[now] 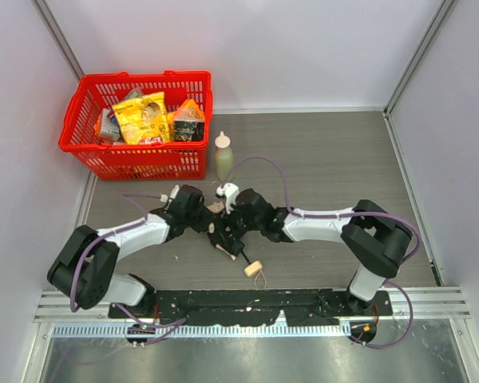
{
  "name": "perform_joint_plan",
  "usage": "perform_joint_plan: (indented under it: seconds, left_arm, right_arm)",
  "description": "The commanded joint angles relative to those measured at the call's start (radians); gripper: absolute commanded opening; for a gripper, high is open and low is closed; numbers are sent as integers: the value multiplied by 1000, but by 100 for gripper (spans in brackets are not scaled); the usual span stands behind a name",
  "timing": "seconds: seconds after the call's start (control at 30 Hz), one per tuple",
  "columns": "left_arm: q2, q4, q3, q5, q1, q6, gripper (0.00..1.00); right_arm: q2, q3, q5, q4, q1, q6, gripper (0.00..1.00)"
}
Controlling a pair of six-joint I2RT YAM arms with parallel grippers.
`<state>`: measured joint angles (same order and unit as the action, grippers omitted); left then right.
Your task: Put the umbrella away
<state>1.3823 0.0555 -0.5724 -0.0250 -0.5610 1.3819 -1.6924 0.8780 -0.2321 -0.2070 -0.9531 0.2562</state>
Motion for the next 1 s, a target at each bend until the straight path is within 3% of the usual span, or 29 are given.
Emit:
perform_joint_plan:
  seconds: [0.0,0.2,0.43,0.57,0.63,0.87,0.97]
  left_arm:
    - [32,253,-1,-12,-4,55,0]
    - [47,253,-12,20,-5,83,0]
    - [60,251,-11,68,-4,88,0]
    - [66,247,-3,88,-5,89,0]
    - [63,244,3,96,-5,88,0]
    - [60,216,13,111,-5,85,0]
    - [63,181,9,119,-5,69,0]
  right_arm:
    - [-27,15,266,104,-123,-8,78]
    - [-151,78,684,184,-222,-73,79]
    - [-292,113,882,167,-231,-133,78]
    - [-396,137,945,169,-231,-162,69]
    - [-444,142,955,172,-228,-158,61]
    - [-455,105,875,147,-222,-137,1]
    - [-391,59,734,107,-202,-141,1]
